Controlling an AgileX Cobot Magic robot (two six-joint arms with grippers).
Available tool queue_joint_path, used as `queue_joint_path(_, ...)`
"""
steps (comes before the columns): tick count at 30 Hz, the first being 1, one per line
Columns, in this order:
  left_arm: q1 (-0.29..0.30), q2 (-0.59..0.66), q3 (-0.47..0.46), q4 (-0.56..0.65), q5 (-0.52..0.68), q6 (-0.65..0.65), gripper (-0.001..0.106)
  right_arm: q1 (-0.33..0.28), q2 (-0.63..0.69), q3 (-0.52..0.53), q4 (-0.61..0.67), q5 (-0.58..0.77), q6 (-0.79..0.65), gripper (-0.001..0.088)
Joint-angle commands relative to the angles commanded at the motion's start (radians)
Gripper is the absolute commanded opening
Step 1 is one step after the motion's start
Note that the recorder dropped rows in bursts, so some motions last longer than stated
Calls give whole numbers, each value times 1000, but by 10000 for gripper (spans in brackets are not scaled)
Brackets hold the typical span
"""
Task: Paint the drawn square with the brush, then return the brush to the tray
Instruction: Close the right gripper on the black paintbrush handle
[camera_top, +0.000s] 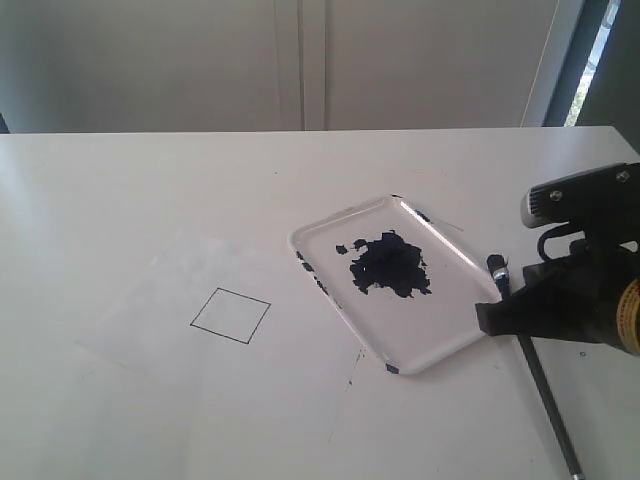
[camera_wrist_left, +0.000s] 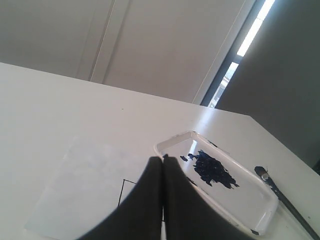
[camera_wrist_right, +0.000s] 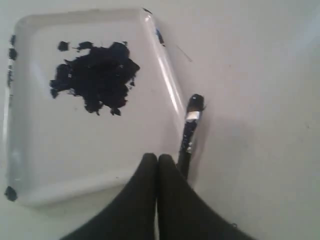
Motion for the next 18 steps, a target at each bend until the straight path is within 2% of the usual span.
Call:
queue_joint_path(3, 0, 0, 0, 0, 0, 0, 0, 0, 57, 6, 9, 27, 29, 3)
queue_joint_path(6, 0, 0, 0, 0, 0, 0, 0, 0, 111, 6, 14, 15, 90, 77)
queue_joint_path(9, 0, 0, 0, 0, 0, 0, 0, 0, 154, 6, -1, 7, 123, 230)
queue_joint_path(15, 0, 0, 0, 0, 0, 0, 0, 0, 220, 6, -30, -5, 143, 672)
queue_joint_path(16, 0, 0, 0, 0, 0, 0, 0, 0, 227, 6, -38, -10, 143, 701)
queue_joint_path(18, 0, 0, 0, 0, 0, 0, 0, 0, 241, 6, -48, -10, 143, 703)
